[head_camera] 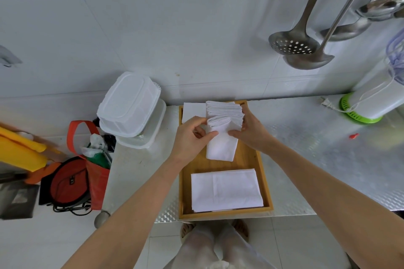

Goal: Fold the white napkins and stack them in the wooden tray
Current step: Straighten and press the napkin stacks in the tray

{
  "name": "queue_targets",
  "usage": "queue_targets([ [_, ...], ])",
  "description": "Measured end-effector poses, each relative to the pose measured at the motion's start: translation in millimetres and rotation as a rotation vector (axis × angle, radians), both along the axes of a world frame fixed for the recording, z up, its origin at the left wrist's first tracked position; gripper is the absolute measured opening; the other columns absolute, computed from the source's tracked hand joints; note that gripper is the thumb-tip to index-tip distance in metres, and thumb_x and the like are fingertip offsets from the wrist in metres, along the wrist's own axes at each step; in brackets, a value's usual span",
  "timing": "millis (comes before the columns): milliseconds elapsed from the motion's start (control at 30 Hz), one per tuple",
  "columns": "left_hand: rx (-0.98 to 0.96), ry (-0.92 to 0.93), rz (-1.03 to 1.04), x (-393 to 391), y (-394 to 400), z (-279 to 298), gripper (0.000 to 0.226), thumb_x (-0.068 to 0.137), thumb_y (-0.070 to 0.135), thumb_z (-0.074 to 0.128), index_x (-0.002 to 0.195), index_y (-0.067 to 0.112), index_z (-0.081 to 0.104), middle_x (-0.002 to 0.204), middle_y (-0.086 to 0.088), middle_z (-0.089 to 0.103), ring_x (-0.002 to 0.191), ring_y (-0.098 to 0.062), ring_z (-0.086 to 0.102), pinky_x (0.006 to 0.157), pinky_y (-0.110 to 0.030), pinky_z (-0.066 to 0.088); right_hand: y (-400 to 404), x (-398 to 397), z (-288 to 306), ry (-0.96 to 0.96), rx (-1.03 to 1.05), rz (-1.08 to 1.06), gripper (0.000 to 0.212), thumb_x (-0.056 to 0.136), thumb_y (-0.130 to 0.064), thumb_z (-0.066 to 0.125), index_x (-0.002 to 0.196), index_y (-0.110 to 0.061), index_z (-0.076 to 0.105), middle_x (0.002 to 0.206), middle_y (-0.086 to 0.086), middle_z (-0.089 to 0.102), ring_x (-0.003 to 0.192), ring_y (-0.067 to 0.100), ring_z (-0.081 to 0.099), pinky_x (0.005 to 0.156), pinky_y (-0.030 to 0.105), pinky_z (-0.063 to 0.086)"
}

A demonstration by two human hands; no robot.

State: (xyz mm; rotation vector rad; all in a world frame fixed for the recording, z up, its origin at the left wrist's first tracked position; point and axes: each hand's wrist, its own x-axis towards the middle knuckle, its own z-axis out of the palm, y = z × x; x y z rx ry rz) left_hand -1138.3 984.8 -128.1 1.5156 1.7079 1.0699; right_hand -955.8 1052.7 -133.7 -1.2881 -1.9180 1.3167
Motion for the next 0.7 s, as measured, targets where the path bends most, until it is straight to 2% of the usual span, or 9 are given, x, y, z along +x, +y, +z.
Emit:
queue_targets([
  [67, -0.055, -0.045, -0.03, -0.6, 1.3, -1.0, 0.031, 0.083, 0.019, 0.073, 0.114, 0.018, 0.068, 0.094, 0.01, 0.068, 0.078, -0.004, 0.062, 0.072, -0.018, 0.053, 1.0, 1.6, 1.4, -0.012, 0.001, 0.007, 0.061, 0.081, -0.005, 0.07, 0.129, -0.023, 0.037, 0.115, -0.008, 0.055, 0.105, 0.008, 0.054, 0.091, 0.025, 0.05],
  [167, -0.076, -0.167, -0.09, -4.5, 0.3, -2.7, 0.03, 0.086, 0.01, 0.068, 0.114, 0.02, 0.069, 0.102, 0.005, 0.072, 0.089, -0.012, 0.067, 0.083, -0.033, 0.057, 1.8, 3.6, 4.0, -0.023, 0.017, 0.058, 0.058, 0.081, -0.004, 0.07, 0.125, -0.025, 0.038, 0.112, -0.009, 0.055, 0.103, 0.005, 0.054, 0.088, 0.019, 0.047],
  [300, -0.057, -0.174, -0.13, -4.6, -2.1, 0.0, 0.031, 0.089, 0.004, 0.063, 0.117, 0.018, 0.068, 0.109, 0.007, 0.071, 0.099, -0.008, 0.066, 0.09, -0.031, 0.054, 2.9, 6.7, 4.3, -0.03, -0.004, 0.108, 0.064, 0.081, -0.002, 0.07, 0.132, -0.019, 0.036, 0.111, -0.013, 0.054, 0.104, 0.0, 0.053, 0.082, 0.009, 0.045],
  [433, -0.062, -0.2, -0.054, 0.0, 0.4, 1.1, 0.031, 0.087, 0.007, 0.067, 0.114, 0.021, 0.061, 0.108, 0.009, 0.067, 0.093, -0.011, 0.066, 0.087, -0.033, 0.056, 3.9, 6.1, 2.0, -0.068, -0.009, 0.127, 0.067, 0.083, 0.0, 0.066, 0.137, -0.02, 0.032, 0.11, -0.019, 0.048, 0.104, -0.006, 0.048, 0.077, 0.0, 0.041],
  [500, -0.07, -0.183, 0.051, 3.4, 0.6, 2.3, 0.046, 0.081, 0.014, 0.075, 0.117, 0.023, 0.048, 0.115, 0.012, 0.056, 0.095, -0.013, 0.062, 0.083, -0.025, 0.055, 3.9, 5.5, 0.2, -0.076, -0.006, 0.123, 0.066, 0.085, -0.001, 0.064, 0.138, -0.021, 0.031, 0.112, -0.02, 0.047, 0.107, -0.003, 0.046, 0.081, 0.001, 0.04],
  [567, -0.113, -0.126, 0.1, 3.2, 4.0, 1.0, 0.078, 0.073, 0.022, 0.082, 0.133, 0.025, 0.032, 0.134, 0.009, 0.04, 0.113, -0.012, 0.05, 0.091, -0.022, 0.049, 3.4, 4.7, -2.0, -0.078, 0.001, 0.125, 0.062, 0.087, -0.003, 0.063, 0.138, -0.02, 0.032, 0.116, -0.015, 0.049, 0.113, 0.003, 0.046, 0.089, 0.01, 0.043],
  [633, -0.217, -0.061, 0.047, 2.2, 10.7, -2.2, 0.106, 0.068, 0.03, 0.085, 0.147, 0.026, 0.013, 0.15, 0.007, 0.024, 0.134, -0.011, 0.031, 0.108, -0.029, 0.037, 2.6, 3.8, -3.7, -0.082, 0.012, 0.132, 0.059, 0.088, -0.005, 0.062, 0.137, -0.019, 0.032, 0.12, -0.008, 0.051, 0.117, 0.008, 0.047, 0.094, 0.021, 0.047],
  [667, -0.256, -0.071, 0.008, 3.3, 13.7, -1.4, 0.112, 0.067, 0.033, 0.086, 0.148, 0.026, 0.009, 0.152, 0.005, 0.022, 0.138, -0.012, 0.027, 0.112, -0.033, 0.033, 2.4, 3.3, -4.5, -0.083, 0.019, 0.136, 0.059, 0.088, -0.006, 0.062, 0.138, -0.018, 0.032, 0.121, -0.006, 0.051, 0.118, 0.01, 0.048, 0.095, 0.025, 0.048],
  [700, -0.26, -0.111, -0.035, 5.3, 17.3, -1.7, 0.114, 0.065, 0.033, 0.087, 0.148, 0.025, 0.009, 0.15, 0.003, 0.027, 0.137, -0.014, 0.031, 0.112, -0.035, 0.035, 2.3, 2.2, -4.2, -0.08, 0.024, 0.14, 0.059, 0.088, -0.007, 0.063, 0.138, -0.017, 0.032, 0.122, -0.004, 0.052, 0.118, 0.011, 0.048, 0.096, 0.027, 0.048],
])
